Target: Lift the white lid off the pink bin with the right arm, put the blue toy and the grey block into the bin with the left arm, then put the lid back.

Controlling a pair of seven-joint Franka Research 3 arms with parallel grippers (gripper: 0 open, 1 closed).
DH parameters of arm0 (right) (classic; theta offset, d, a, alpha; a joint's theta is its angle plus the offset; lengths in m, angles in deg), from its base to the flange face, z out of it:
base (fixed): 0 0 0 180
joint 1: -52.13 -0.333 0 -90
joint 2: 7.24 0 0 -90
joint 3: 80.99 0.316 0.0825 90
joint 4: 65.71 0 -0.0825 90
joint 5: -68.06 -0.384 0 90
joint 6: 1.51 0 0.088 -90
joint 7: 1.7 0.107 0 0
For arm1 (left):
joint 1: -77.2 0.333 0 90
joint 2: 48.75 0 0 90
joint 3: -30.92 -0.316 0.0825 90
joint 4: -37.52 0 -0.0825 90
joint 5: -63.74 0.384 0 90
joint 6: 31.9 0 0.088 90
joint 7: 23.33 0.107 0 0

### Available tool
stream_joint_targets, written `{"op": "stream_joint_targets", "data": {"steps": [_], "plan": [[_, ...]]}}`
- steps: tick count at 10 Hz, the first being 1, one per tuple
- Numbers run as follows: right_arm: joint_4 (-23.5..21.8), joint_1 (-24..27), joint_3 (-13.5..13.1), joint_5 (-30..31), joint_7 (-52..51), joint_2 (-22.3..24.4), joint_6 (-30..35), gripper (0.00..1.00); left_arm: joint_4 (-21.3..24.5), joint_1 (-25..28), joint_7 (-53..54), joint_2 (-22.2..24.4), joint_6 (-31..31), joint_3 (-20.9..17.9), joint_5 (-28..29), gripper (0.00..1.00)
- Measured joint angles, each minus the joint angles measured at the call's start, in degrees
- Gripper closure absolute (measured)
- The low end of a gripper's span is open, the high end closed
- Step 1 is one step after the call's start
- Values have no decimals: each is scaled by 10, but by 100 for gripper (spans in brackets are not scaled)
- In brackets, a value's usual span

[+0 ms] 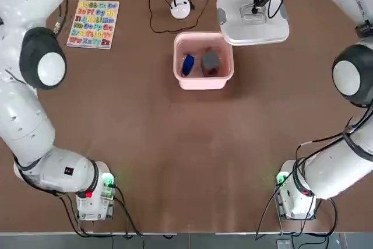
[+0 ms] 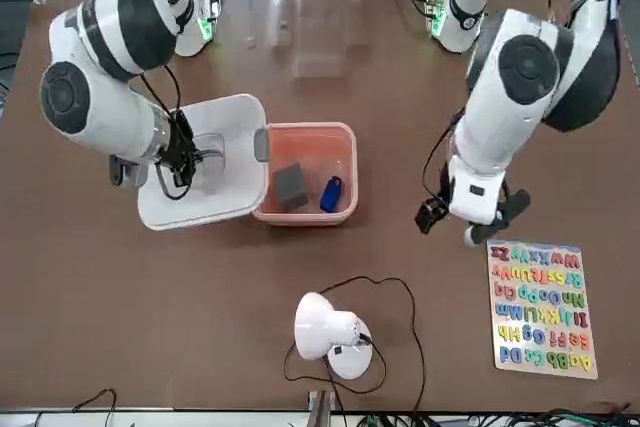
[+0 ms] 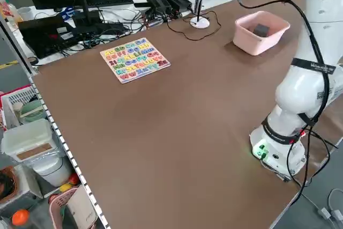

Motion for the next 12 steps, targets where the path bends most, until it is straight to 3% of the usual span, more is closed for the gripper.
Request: {"op": "stream_joint_targets", "data": {"steps": [5,8,12], "plan": [[0,-75,2,0,46,-38,-57,93,4,115,307,83,-130,-15,-60,0],[1,-122,3,0,90,-68,-93,93,19,127,470,133,-154,-74,-76,0],[1,-161,3,0,149,-98,-148,93,101,111,555,191,-143,-89,-79,0]]}}
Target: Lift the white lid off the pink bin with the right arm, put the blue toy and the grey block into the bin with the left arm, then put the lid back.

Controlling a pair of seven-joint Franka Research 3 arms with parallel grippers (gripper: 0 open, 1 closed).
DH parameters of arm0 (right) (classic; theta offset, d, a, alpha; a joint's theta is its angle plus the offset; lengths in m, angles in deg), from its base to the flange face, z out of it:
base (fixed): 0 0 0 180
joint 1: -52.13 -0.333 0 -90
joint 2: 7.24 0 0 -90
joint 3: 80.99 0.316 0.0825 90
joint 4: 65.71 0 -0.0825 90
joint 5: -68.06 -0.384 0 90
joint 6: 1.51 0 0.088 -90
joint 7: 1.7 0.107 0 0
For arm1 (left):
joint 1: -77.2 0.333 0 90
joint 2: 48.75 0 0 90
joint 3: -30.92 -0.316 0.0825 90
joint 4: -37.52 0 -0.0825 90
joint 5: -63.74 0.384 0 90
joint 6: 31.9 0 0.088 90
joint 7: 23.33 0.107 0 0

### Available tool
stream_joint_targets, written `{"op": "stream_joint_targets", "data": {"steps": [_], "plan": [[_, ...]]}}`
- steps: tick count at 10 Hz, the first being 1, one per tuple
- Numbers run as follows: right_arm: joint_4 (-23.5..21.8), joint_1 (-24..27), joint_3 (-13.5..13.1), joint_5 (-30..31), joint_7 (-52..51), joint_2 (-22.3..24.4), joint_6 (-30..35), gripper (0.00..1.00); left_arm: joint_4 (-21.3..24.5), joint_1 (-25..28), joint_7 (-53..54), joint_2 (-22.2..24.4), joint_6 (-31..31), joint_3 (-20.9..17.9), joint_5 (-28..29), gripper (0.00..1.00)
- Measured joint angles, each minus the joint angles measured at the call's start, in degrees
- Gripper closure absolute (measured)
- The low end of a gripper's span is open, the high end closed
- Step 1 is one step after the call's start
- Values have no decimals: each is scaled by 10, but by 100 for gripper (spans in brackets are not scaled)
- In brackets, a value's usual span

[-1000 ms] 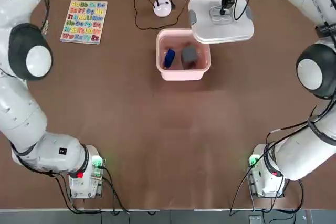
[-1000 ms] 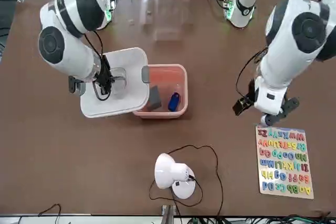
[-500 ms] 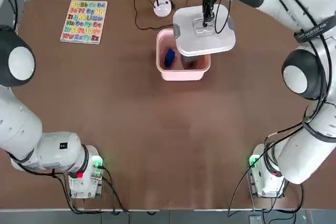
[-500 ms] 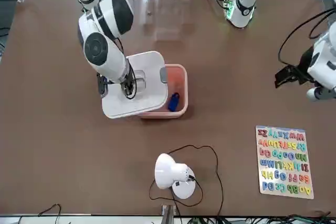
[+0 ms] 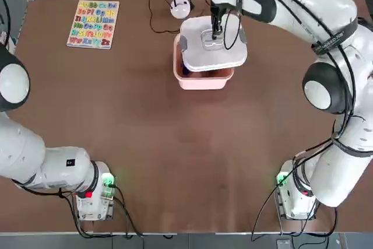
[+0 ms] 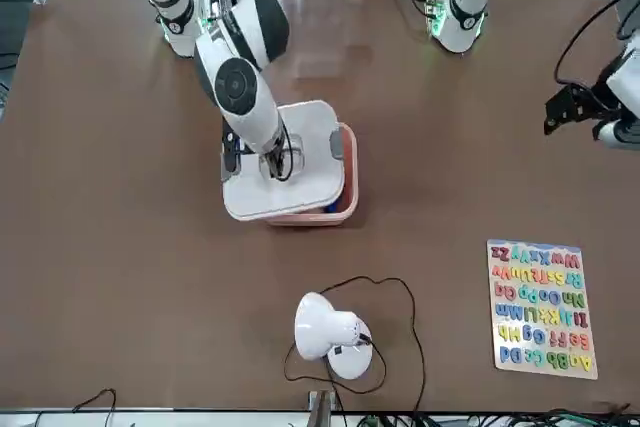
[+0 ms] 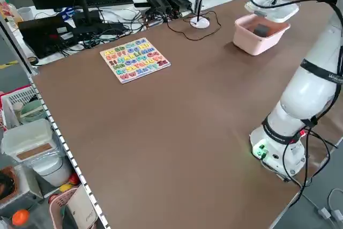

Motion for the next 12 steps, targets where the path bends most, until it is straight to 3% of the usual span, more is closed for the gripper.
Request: {"op": "stream_joint_targets", "data": {"steps": [12], "plan": [[1,-22,-1,0,19,-50,-54,93,8,11,-6,3,5,-13,-18,0]]}}
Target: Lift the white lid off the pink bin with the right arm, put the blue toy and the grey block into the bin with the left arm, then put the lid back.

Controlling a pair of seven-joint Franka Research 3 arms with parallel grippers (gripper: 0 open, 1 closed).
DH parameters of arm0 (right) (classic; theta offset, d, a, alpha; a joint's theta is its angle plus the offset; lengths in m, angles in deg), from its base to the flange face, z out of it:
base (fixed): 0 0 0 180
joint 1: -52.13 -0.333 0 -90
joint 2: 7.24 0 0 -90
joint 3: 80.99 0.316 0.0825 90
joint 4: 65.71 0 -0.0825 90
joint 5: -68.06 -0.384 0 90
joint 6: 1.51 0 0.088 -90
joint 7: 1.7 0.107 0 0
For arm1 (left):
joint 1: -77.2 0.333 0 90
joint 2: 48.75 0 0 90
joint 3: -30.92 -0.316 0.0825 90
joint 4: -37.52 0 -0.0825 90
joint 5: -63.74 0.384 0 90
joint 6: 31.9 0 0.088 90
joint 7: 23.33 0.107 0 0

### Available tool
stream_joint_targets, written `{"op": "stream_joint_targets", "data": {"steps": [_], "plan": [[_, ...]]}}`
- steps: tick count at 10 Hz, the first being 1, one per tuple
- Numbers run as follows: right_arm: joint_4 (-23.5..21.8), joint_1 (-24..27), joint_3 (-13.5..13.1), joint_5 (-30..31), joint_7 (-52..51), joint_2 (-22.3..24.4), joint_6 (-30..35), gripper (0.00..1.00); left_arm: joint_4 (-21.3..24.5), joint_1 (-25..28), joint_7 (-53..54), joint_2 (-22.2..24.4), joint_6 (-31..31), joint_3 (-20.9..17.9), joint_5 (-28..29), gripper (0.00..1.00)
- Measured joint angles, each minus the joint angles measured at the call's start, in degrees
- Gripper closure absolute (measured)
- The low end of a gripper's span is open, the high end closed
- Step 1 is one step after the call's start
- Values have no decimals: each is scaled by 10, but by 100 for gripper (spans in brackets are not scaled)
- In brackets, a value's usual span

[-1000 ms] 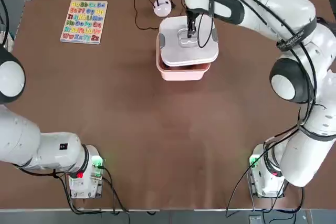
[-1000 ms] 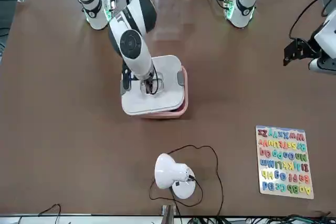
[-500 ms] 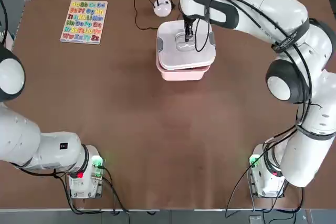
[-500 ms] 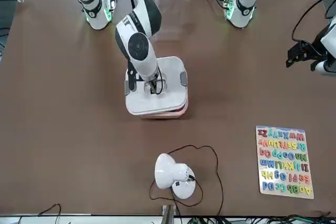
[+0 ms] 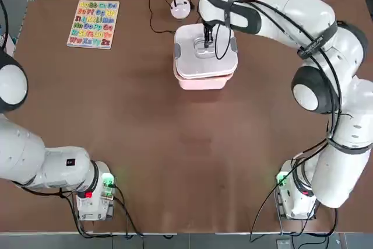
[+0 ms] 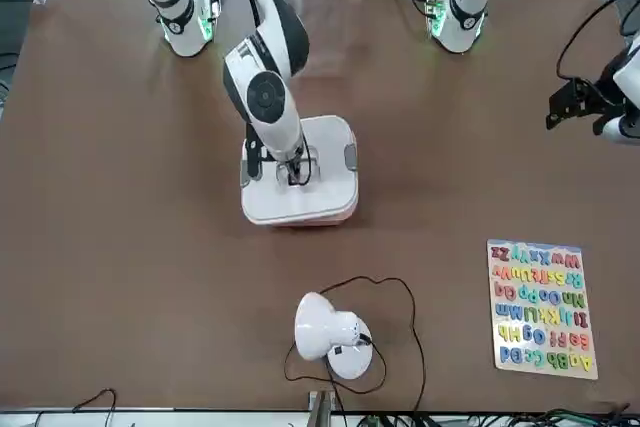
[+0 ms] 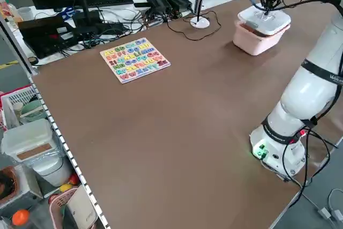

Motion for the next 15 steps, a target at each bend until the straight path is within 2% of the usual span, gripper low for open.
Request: {"op": "stream_joint_targets", "data": {"steps": [15], "plan": [[1,-4,1,-13,2,-17,-4,93,1,-4,-12,-3,1,5,0,0]]}}
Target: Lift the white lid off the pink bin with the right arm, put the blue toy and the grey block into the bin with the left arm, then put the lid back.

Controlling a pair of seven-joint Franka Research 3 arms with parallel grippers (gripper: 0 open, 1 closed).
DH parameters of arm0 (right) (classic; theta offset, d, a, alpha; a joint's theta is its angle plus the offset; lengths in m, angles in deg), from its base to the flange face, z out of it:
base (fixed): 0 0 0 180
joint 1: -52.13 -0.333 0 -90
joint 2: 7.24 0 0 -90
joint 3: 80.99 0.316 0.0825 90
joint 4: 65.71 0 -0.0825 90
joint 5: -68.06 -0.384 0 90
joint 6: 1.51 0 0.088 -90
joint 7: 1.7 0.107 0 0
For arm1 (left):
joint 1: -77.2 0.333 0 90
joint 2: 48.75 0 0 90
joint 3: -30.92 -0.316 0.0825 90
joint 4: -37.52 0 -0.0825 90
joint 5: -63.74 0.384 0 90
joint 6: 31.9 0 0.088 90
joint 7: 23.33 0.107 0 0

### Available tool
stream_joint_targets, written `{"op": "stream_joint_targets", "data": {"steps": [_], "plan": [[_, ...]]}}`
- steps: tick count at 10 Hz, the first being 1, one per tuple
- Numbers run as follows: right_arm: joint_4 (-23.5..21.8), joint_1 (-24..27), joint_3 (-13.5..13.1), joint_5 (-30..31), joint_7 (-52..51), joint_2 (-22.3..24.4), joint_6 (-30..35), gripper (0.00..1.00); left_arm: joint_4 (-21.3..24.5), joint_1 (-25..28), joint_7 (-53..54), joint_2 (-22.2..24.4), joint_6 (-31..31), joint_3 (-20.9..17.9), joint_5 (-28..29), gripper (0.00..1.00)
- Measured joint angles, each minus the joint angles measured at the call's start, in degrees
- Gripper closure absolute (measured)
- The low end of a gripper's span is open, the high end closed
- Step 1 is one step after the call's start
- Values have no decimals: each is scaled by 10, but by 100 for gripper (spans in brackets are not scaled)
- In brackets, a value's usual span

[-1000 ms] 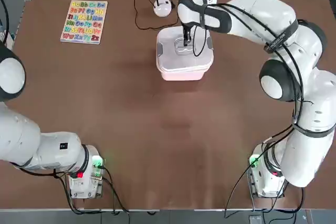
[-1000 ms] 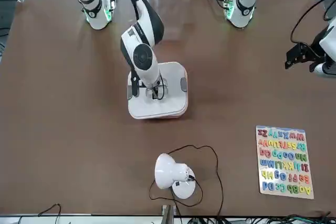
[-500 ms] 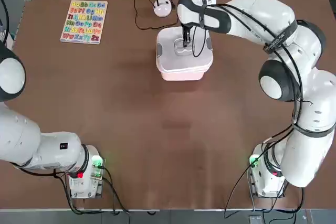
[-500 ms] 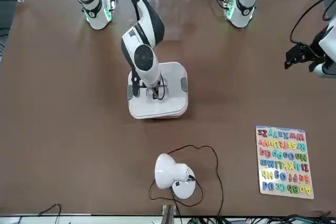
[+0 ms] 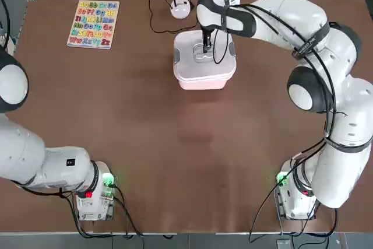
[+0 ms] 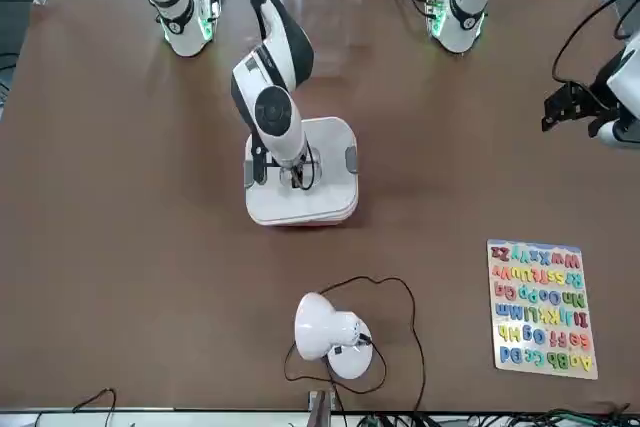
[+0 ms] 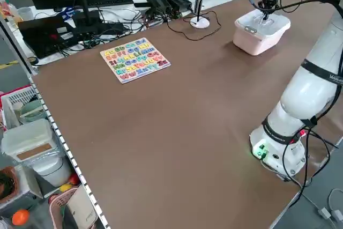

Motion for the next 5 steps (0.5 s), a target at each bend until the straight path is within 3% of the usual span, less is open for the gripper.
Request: {"op": "stream_joint_targets", "data": {"steps": [5], "plan": [[-1,2,-4,-25,18,-1,6,93,0,-1,0,0,0,2,0,0]]}}
